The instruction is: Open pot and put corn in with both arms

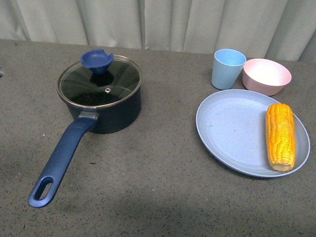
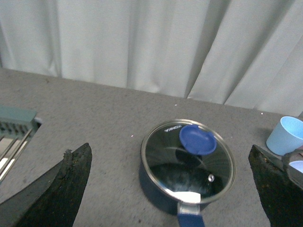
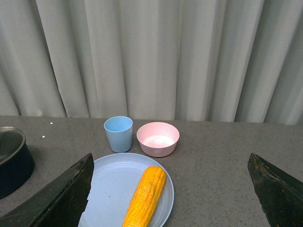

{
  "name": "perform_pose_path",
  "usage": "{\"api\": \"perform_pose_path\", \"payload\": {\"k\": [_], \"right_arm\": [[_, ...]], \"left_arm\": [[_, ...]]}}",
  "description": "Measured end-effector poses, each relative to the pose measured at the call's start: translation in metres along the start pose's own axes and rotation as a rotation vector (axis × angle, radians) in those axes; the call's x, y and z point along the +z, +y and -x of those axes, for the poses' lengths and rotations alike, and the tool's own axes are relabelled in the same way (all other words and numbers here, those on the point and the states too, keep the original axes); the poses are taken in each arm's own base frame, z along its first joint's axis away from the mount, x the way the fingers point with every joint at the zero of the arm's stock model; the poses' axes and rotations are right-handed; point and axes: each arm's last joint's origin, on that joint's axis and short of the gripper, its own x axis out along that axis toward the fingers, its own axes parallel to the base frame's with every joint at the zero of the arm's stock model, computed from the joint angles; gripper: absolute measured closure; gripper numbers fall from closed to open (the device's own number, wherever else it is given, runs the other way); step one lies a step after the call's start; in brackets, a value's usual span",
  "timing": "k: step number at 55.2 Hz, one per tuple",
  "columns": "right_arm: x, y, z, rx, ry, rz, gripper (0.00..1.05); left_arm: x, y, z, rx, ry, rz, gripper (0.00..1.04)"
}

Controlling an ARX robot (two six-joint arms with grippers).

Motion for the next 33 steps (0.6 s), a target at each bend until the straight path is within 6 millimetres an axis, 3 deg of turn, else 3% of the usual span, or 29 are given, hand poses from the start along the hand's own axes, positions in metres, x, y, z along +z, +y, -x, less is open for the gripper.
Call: {"api": "perform_pose_path", "payload": {"k": [11, 19, 33], "right_arm": [[0.000, 0.000, 0.000, 0.000, 0.000, 0.000, 0.09], [0.000, 0.000, 0.000, 0.000, 0.000, 0.000, 0.09], [0.000, 0.000, 0.000, 0.000, 0.000, 0.000, 0.09]], "left_arm": [[-0.001, -0.026, -0.074, -0.073, 0.053, -0.021, 0.07], [-0.019, -0.039, -0.119, -0.115, 0.127, -0.037, 0.07], [-0.033, -0.047, -0.168, -0.112, 0.169, -0.090, 0.07]]}}
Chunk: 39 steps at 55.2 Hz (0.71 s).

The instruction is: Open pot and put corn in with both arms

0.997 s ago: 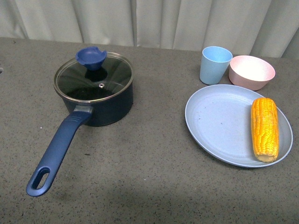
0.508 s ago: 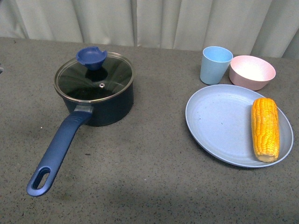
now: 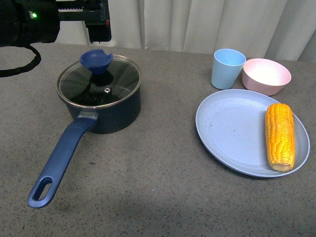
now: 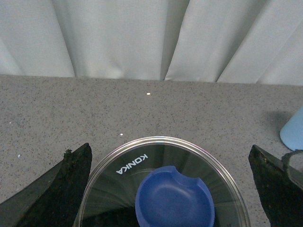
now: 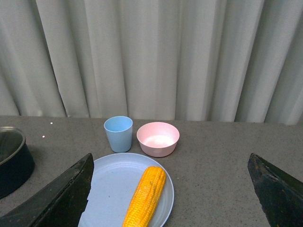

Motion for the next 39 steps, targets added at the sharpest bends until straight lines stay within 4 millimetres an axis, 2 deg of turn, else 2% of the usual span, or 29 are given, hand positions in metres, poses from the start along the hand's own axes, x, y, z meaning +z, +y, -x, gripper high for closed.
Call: {"api": "perform_pose_path", "payload": {"k": [10, 36, 39], "right_arm": [[0.000, 0.000, 0.000, 0.000, 0.000, 0.000, 0.09], [0.000, 0.000, 0.000, 0.000, 0.000, 0.000, 0.09], [0.000, 0.000, 0.000, 0.000, 0.000, 0.000, 0.09]], "left_arm": [[-0.022, -0.005, -0.024, -0.009, 0.065, -0.061, 0.07], [-0.048, -0.008, -0.035, -0.017, 0.145, -0.070, 0.07], [-0.047, -0.008, -0.036, -0.015, 0.143, -0.070, 0.11]]}}
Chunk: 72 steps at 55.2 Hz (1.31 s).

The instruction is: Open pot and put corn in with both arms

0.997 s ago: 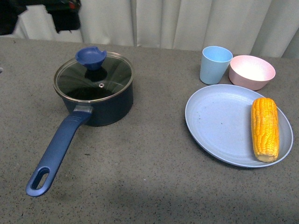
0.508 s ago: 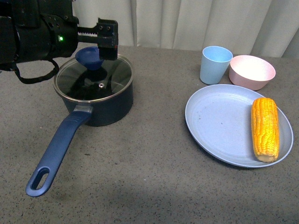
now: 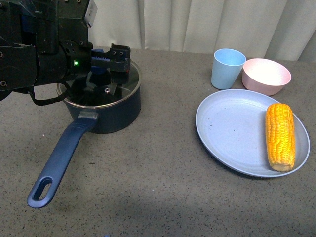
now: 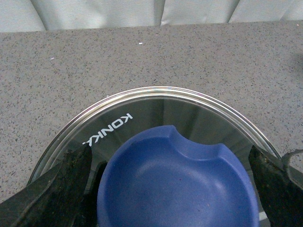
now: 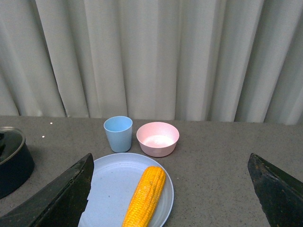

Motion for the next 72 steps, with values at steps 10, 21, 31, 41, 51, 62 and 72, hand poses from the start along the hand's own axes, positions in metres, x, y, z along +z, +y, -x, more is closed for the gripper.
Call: {"api": "perform_pose_path", "payload": {"k": [10, 21, 31, 41, 51, 62, 72], "right_arm": [[0.000, 0.000, 0.000, 0.000, 0.000, 0.000, 0.09], [0.000, 0.000, 0.000, 0.000, 0.000, 0.000, 0.09], [0.000, 0.000, 0.000, 0.000, 0.000, 0.000, 0.09], [0.000, 0.000, 0.000, 0.000, 0.000, 0.000, 0.09], [0.000, 0.000, 0.000, 0.000, 0.000, 0.000, 0.09], [0.000, 0.000, 0.000, 0.000, 0.000, 0.000, 0.09], [0.000, 0.000, 0.000, 0.000, 0.000, 0.000, 0.09]], "left_arm": [[0.001, 0.000, 0.000, -0.001, -0.005, -0.001, 0.38], [0.003, 0.000, 0.000, 0.000, -0.006, -0.004, 0.43], [0.011, 0.000, 0.004, -0.002, -0.009, 0.000, 0.43], [0.043, 0.007, 0.016, 0.000, -0.089, 0.010, 0.43], [0.051, 0.059, 0.019, 0.091, -0.133, 0.054, 0.43], [0.041, 0.122, 0.025, 0.214, -0.154, 0.102, 0.43], [0.014, 0.162, 0.024, 0.294, -0.126, 0.138, 0.43]]}}
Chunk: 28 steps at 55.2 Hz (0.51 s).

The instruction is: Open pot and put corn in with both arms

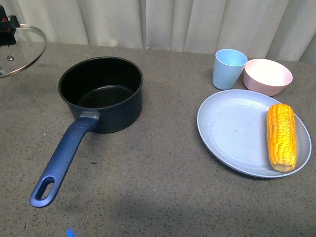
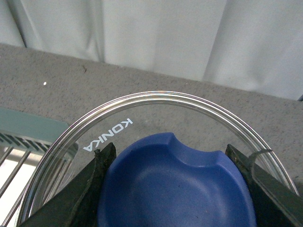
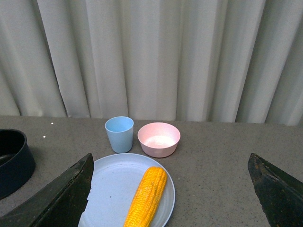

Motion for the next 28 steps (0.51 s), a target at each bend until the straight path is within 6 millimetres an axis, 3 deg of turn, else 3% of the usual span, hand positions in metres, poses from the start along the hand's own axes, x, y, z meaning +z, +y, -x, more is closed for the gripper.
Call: {"api": "perform_pose_path", "payload": {"k": [13, 19, 28], "right_arm": [[0.000, 0.000, 0.000, 0.000, 0.000, 0.000, 0.09], [0.000, 0.000, 0.000, 0.000, 0.000, 0.000, 0.09], [0.000, 0.000, 0.000, 0.000, 0.000, 0.000, 0.09]], "left_arm": [[-0.039, 0.018, -0.008, 0.033, 0.053, 0.026, 0.43], [-0.060, 0.016, -0.009, 0.023, 0.072, 0.027, 0.43], [-0.075, 0.012, -0.012, 0.020, 0.103, 0.027, 0.43]]}}
